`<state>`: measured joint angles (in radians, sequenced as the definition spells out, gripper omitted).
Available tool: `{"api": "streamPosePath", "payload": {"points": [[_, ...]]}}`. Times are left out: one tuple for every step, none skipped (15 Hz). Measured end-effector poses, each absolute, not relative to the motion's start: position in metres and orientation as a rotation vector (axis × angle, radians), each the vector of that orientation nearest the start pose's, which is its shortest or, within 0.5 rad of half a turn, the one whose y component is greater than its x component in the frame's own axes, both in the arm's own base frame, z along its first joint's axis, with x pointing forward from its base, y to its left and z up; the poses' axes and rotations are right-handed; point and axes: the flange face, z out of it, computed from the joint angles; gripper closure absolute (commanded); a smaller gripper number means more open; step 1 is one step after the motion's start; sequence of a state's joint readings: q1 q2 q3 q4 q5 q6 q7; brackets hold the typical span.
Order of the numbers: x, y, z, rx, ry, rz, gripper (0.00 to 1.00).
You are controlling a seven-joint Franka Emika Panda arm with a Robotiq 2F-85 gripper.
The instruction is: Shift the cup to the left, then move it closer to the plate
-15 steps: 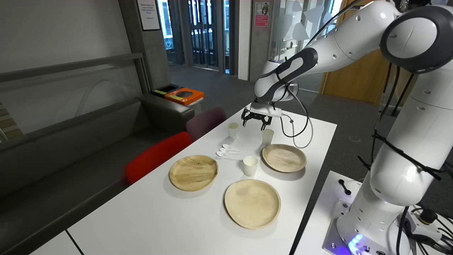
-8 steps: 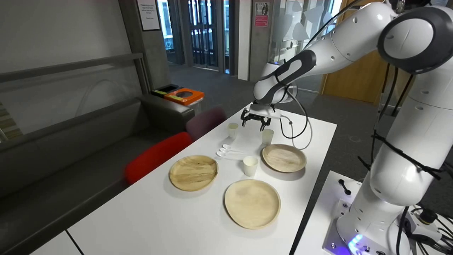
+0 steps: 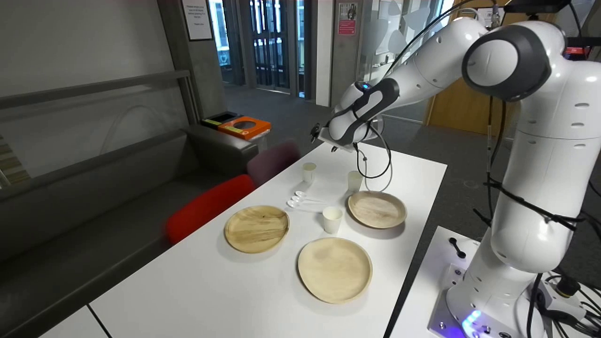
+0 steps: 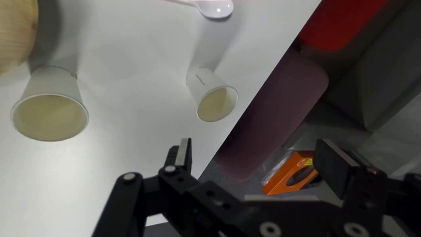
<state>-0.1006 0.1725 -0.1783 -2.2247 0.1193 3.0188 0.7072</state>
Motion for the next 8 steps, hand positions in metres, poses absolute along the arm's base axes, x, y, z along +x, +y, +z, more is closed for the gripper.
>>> {"api": "streamPosePath", "payload": {"points": [[0.575,-0.178,0.369,-2.419,1.515,-0.908,0.00],[0.585,-0.187,0.368,-2.394,1.559,-0.917,0.00],[0.595,-0.195,0.366,-2.375,1.600,-0.911,0.00],[0.606,-0.201,0.362,-2.365,1.637,-0.887,0.00],[0.617,-0.205,0.359,-2.363,1.669,-0.856,0.00],[0.628,-0.208,0.356,-2.369,1.688,-0.823,0.00],[0.640,-0.209,0.352,-2.382,1.698,-0.793,0.00],[0.650,-0.210,0.348,-2.397,1.703,-0.765,0.00]]}}
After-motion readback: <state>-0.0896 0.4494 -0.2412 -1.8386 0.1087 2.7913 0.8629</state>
